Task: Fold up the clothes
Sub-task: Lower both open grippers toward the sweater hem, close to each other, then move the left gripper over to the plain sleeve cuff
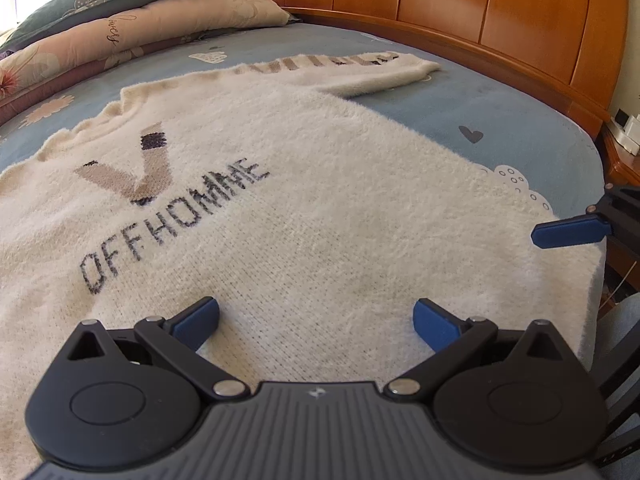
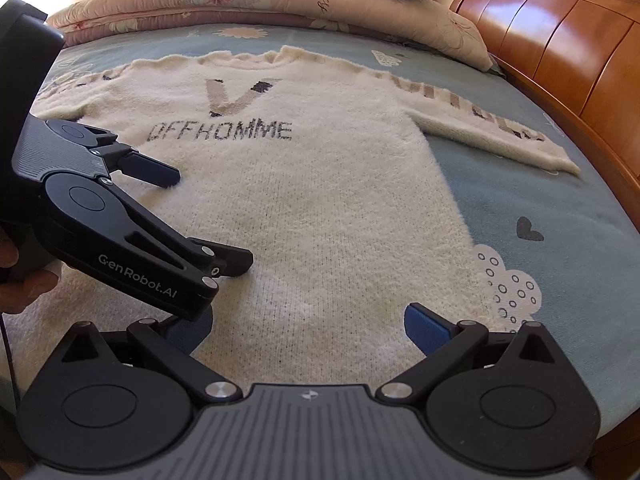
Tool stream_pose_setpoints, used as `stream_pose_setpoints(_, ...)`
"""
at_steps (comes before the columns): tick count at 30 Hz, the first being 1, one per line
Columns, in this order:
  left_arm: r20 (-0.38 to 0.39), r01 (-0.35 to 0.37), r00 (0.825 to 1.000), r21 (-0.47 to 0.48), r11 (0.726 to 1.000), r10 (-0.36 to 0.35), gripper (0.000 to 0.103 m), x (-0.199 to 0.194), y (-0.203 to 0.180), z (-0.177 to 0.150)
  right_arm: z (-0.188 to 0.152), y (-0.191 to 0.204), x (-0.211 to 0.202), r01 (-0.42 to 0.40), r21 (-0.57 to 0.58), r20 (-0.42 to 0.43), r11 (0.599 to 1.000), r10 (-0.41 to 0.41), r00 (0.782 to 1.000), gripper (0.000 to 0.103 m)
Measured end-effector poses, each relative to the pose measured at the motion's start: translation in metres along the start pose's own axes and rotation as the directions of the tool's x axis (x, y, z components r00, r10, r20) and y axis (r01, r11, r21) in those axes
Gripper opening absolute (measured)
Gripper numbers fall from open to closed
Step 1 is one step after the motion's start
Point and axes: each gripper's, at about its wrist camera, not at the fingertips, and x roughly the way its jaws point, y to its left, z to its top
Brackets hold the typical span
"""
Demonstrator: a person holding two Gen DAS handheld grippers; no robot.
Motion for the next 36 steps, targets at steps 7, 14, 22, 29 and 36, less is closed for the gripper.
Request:
stream_pose_setpoints(7,0.053,-0.072,0.995,-0.124,0.990,0.079,0.102,-0.027,0.022,-0.002,-0.009,-0.038,0.000,-0.077,0.139,0.047,0.987,0.072,0.996,0.103)
stream_pose_setpoints(14,-0.009,-0.131,0.991,-0.168,0.977,0.131,0.102,-0.050,0.003,-0.051,-0.036,-0.061,0.009,-0.131,0.210,0.068,0.969,0.119,0.991,0.103)
stream_pose_setpoints(22,-0.044,-0.243,0.970,-0.169,0.955,0.239,0.102,-0.068,-0.025,-0.083,-0.065,-0.076,0.002,-0.249,0.208,0.243,0.946,0.196,0.950,0.103)
stream_pose_setpoints(29,-0.071,-0.289,0.957,-0.201,0.936,0.280,0.103,-0.083,-0.039,-0.094,-0.066,-0.069,0.003,-0.216,0.165,0.264,0.962,0.168,0.950,0.103)
stream_pose_setpoints(36,-0.057,-0.305,0.952,-0.259,0.916,0.301,0.102,-0.081,-0.032,-0.084,-0.069,-0.059,0.003,-0.168,0.125,0.263,0.978,0.130,0.956,0.103)
